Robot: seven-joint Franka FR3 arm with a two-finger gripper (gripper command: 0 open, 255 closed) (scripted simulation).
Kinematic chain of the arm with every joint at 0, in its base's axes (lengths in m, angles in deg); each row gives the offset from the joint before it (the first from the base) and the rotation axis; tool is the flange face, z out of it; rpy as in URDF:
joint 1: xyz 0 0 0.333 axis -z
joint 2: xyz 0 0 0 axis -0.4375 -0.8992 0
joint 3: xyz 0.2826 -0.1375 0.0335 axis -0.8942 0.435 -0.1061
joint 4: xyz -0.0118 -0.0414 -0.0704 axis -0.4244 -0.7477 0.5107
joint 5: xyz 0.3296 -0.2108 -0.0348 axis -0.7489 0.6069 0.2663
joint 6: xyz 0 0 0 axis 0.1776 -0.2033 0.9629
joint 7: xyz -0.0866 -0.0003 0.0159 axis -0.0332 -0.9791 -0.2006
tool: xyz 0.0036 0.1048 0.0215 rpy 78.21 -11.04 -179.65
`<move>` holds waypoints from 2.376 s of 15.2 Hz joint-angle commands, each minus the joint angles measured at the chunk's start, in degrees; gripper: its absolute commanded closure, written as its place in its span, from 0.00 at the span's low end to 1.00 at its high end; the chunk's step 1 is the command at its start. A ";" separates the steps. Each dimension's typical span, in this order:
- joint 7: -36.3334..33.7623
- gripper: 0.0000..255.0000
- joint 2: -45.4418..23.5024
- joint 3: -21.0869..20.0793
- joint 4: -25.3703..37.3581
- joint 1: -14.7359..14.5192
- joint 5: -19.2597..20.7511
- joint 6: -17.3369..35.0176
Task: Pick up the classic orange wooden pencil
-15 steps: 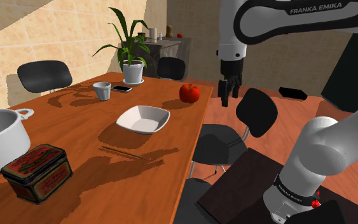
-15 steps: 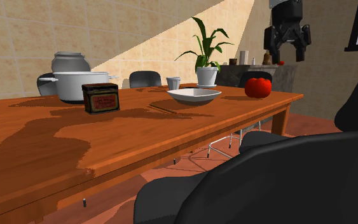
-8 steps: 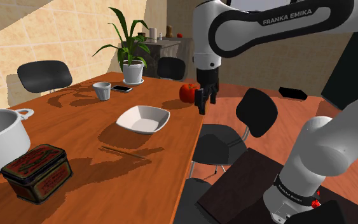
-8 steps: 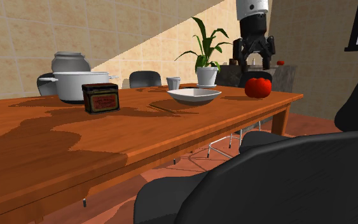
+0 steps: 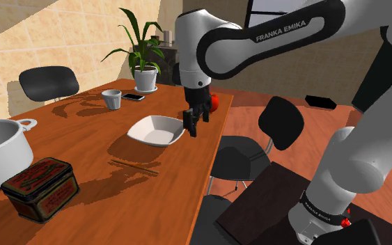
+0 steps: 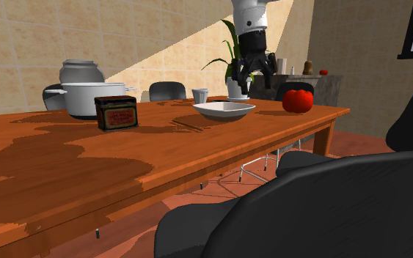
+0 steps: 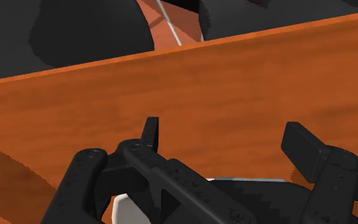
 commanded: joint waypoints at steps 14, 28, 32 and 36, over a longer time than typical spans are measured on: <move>-13.58 0.00 -31.07 -8.45 25.83 -9.44 18.77 1.59; -16.10 1.00 -36.54 -7.70 26.35 -11.56 22.49 5.46; -16.11 1.00 -36.55 -7.70 26.33 -11.56 22.50 5.48; -15.95 1.00 -36.19 -7.83 26.62 -11.56 22.25 4.90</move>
